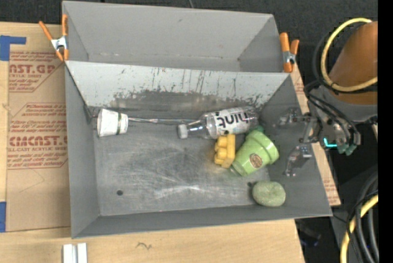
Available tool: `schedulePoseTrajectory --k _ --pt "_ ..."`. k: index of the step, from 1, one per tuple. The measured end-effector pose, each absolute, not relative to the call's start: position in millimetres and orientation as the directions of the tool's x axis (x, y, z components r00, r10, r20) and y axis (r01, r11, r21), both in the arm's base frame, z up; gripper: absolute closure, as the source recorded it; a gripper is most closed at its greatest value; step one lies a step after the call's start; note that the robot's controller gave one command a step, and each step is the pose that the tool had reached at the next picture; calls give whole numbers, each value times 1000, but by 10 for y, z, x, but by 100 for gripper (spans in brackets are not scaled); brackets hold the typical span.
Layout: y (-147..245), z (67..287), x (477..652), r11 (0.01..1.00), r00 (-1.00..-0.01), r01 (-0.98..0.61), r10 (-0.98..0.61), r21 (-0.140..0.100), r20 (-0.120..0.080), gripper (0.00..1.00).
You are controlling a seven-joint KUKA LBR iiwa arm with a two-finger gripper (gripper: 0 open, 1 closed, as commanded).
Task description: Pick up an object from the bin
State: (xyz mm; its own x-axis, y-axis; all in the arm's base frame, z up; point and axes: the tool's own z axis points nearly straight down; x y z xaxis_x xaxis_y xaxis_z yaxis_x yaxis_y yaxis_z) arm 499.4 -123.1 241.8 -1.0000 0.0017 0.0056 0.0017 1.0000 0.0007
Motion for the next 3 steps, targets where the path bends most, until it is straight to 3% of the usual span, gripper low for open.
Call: schedulePoseTrajectory --k 1,2,3 --pt "-1225 2454 5011 1000 -1000 0 0 -1 -2 0" --pt "-1318 1722 5322 999 -999 -36 -36 -2 -8 0" --pt "-1379 1586 5700 973 -973 -231 -231 0 -2 0"
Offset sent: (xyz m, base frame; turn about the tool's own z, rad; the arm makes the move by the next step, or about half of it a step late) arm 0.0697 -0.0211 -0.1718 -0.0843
